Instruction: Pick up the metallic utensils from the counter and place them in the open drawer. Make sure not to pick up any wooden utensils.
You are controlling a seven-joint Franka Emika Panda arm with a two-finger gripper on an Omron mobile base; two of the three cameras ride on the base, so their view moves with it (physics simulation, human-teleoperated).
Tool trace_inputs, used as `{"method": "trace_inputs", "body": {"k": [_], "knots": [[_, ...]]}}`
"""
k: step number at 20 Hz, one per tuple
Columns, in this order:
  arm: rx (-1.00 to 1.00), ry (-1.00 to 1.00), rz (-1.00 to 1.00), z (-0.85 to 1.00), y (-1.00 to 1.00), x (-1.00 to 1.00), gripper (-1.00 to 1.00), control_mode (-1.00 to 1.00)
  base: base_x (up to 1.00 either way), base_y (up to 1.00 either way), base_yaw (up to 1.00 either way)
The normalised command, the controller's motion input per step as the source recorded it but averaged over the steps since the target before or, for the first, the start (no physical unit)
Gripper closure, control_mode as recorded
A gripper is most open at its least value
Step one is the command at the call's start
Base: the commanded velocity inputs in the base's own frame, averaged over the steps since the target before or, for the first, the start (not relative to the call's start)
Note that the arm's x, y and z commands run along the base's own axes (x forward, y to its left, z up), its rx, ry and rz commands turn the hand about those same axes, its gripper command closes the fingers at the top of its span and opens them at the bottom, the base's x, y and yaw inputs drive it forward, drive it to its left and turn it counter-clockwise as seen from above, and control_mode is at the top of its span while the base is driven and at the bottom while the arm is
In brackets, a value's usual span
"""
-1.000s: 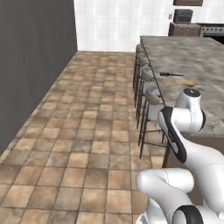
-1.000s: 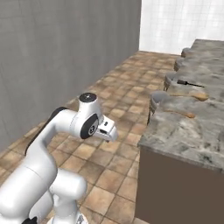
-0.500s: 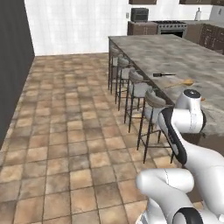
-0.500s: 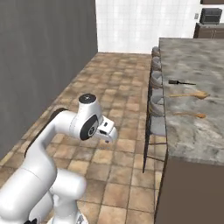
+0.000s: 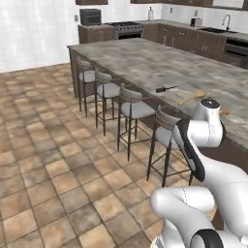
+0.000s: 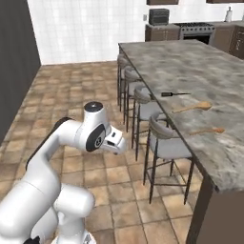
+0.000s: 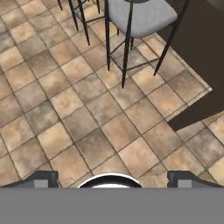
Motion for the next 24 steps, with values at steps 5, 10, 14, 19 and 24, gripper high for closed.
{"method": "trace_inputs", "body": {"k": [5,10,14,19,24], "knots": [[0.0,0.0,0.0,0.0,0.0,0.0,-1.0,1.0,1.0,0.95,-0.59],[0.0,0.0,0.0,0.0,0.0,0.0,-1.0,1.0,1.0,0.91,-0.61],[0.0,0.0,0.0,0.0,0.0,0.0,-1.0,1.0,1.0,0.97,-0.58],[0.0,0.0,0.0,0.0,0.0,0.0,-1.0,1.0,0.64,1.0,-0.44],[0.0,0.0,0.0,0.0,0.0,0.0,-1.0,1.0,0.58,1.0,-0.37]]}}
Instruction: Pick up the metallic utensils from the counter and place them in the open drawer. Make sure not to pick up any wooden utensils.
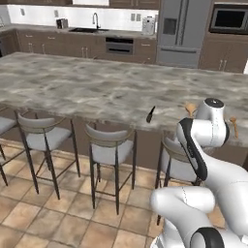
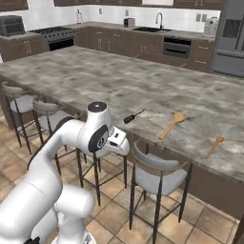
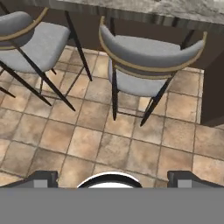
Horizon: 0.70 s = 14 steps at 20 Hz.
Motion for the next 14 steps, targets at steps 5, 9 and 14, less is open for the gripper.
{"method": "trace_inputs", "body": {"k": [5,9,14], "knots": [[0.0,0.0,0.0,0.0,0.0,0.0,-1.0,1.0,0.84,0.86,-0.4],[0.0,0.0,0.0,0.0,0.0,0.0,-1.0,1.0,0.76,0.1,-0.07],[0.0,0.0,0.0,0.0,0.0,0.0,-1.0,1.0,0.6,0.2,-0.1]]}}
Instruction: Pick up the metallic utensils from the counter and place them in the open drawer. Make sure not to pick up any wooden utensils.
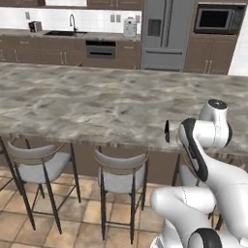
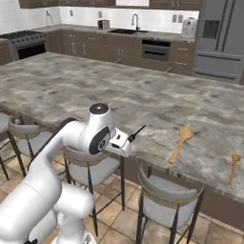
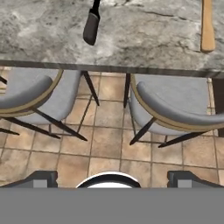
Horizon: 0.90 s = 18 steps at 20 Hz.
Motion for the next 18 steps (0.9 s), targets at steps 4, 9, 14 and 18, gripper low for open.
{"method": "trace_inputs", "body": {"k": [4,9,14,18], "knots": [[0.0,0.0,0.0,0.0,0.0,0.0,-1.0,1.0,0.42,0.35,-0.3],[0.0,0.0,0.0,0.0,0.0,0.0,-1.0,1.0,0.29,0.68,-0.32],[0.0,0.0,0.0,0.0,0.0,0.0,-1.0,1.0,0.87,0.24,-0.1],[0.0,0.0,0.0,0.0,0.0,0.0,-1.0,1.0,0.88,-0.19,0.0]]}}
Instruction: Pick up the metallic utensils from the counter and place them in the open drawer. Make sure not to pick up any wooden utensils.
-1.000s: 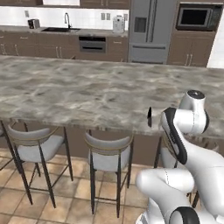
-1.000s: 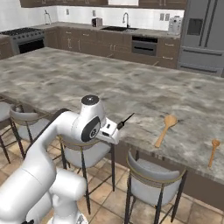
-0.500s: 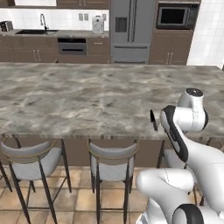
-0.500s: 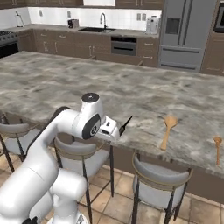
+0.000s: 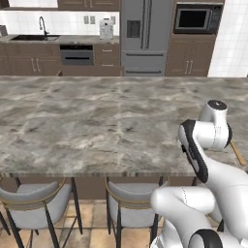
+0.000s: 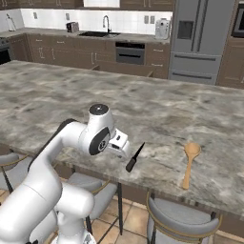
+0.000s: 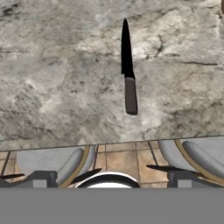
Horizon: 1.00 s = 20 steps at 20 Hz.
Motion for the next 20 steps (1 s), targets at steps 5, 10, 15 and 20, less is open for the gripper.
{"method": "trace_inputs", "body": {"k": [5,10,15,20], "knots": [[0.0,0.0,0.0,0.0,0.0,0.0,-1.0,1.0,0.22,-0.24,0.01],[0.0,0.0,0.0,0.0,0.0,0.0,-1.0,1.0,0.0,0.0,0.0],[0.0,0.0,0.0,0.0,0.0,0.0,-1.0,1.0,0.0,0.0,0.0],[0.0,0.05,0.0,0.0,0.0,0.15,-1.0,-1.0,0.07,0.0,0.0]]}}
